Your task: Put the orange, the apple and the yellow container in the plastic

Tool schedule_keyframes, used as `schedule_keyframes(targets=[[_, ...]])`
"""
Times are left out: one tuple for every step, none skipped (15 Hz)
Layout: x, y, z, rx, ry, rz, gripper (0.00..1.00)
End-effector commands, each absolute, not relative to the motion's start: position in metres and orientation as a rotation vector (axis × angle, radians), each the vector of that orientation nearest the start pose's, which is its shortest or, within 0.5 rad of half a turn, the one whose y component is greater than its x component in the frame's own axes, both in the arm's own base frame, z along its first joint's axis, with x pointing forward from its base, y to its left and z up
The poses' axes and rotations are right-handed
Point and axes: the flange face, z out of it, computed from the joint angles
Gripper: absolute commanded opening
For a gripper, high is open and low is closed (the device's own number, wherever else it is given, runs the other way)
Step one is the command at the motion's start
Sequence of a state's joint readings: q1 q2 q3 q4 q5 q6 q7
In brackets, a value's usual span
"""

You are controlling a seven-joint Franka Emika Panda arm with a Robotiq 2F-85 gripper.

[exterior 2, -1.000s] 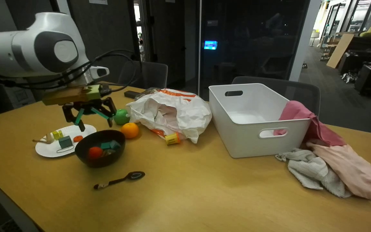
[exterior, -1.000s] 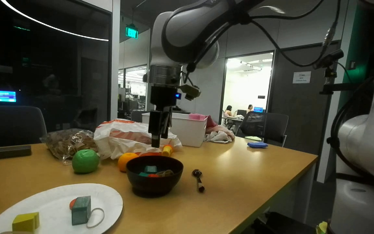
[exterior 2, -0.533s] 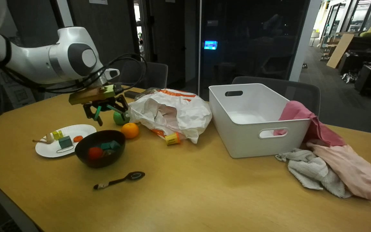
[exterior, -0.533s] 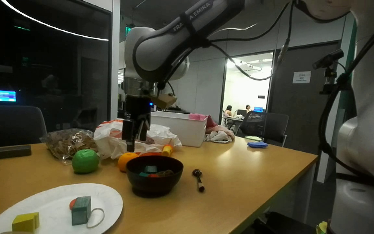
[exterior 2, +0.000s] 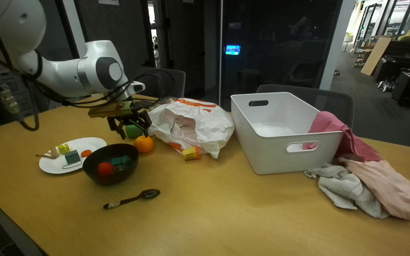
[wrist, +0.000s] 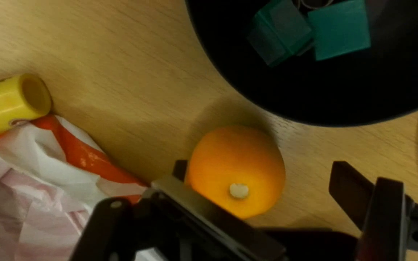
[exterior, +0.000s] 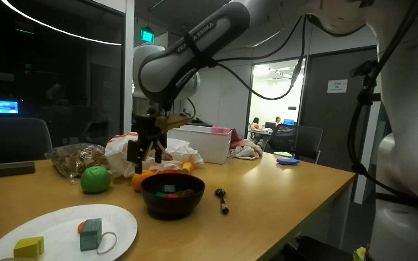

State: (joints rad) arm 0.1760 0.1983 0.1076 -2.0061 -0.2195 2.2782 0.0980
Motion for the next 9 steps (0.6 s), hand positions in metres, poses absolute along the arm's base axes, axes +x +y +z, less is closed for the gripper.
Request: schedule_keyframes(targets=[[0.586,0.150,0.346,-3.243,-0.478,-0.149,1.00],[0.587,0.148,0.340,-3.234,-0.482,-0.141,1.00],[0.588,0.149,0.335,-3.222,-0.490,-0.143,1.00],[0.588,0.150,0.331,-3.210,-0.492,-0.146,1.00],[0.588,0.152,0.328,-3.195,-0.485,-0.154,1.00],[0.589,0.155,0.326,-3.182,-0.489,-0.173,1.00],[0.589,0.156,0.324,-3.174,-0.503,-0.192,1.00],[0.590,0.157,0.322,-3.181,-0.526,-0.220,1.00],[0.590,0.156,0.321,-3.184,-0.553,-0.247,1.00]])
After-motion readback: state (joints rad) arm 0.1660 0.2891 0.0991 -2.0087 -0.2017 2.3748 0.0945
